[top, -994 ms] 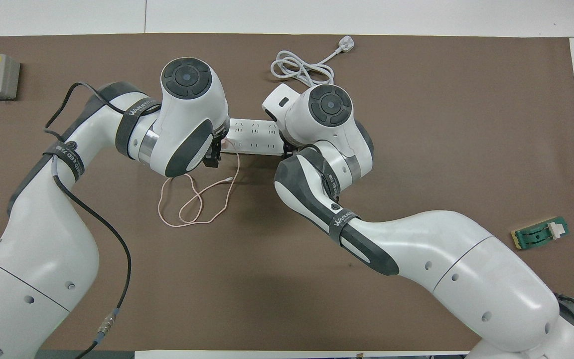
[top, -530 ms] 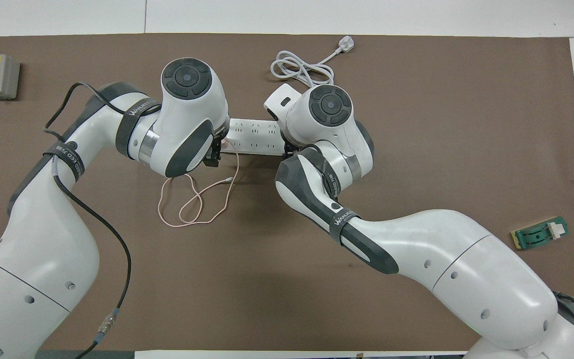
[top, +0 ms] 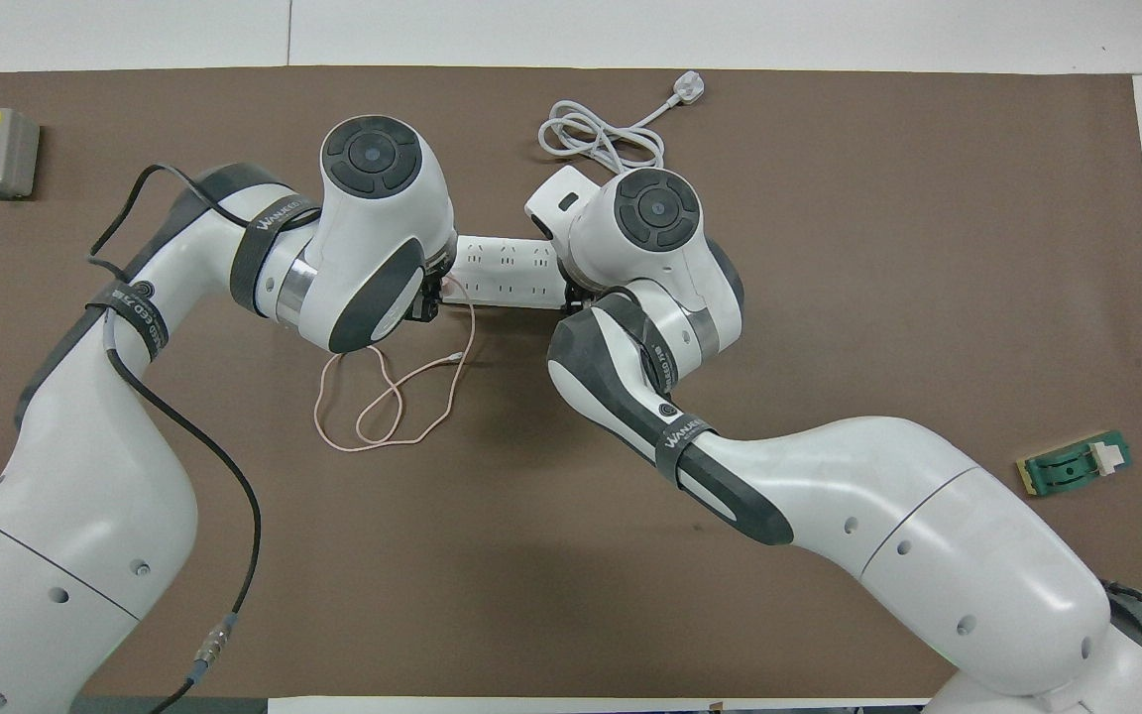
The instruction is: Unplug charger and place it aside
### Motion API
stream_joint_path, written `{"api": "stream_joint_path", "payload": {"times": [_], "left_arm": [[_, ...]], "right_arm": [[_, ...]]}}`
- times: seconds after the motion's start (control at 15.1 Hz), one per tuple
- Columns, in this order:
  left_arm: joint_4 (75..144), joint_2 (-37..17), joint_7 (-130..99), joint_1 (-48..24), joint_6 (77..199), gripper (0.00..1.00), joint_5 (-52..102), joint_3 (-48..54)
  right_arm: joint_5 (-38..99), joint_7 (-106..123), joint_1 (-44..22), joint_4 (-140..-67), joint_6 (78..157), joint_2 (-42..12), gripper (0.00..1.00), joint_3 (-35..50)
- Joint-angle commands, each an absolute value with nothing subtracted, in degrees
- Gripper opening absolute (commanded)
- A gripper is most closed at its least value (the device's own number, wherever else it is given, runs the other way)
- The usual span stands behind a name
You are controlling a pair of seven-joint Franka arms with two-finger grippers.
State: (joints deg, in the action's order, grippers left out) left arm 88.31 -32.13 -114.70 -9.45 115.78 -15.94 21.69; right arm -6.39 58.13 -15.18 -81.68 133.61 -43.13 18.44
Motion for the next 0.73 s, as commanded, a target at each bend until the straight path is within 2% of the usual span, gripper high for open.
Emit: {"api": "stream_joint_path", "payload": {"times": [0.0, 0.66], "left_arm": [[89.5, -31.9, -116.1, -10.0, 117.1, 0.0, -18.4, 21.0], [89.4, -32.1, -116.2, -10.5, 117.1, 0.0, -18.5, 21.0]], "right_arm": [[-7.8, 57.3, -14.8, -80.9, 134.9, -44.4, 0.3, 19.3], [-7.9, 57.3, -14.9, -80.9, 135.1, -44.5, 0.29, 19.3]]}}
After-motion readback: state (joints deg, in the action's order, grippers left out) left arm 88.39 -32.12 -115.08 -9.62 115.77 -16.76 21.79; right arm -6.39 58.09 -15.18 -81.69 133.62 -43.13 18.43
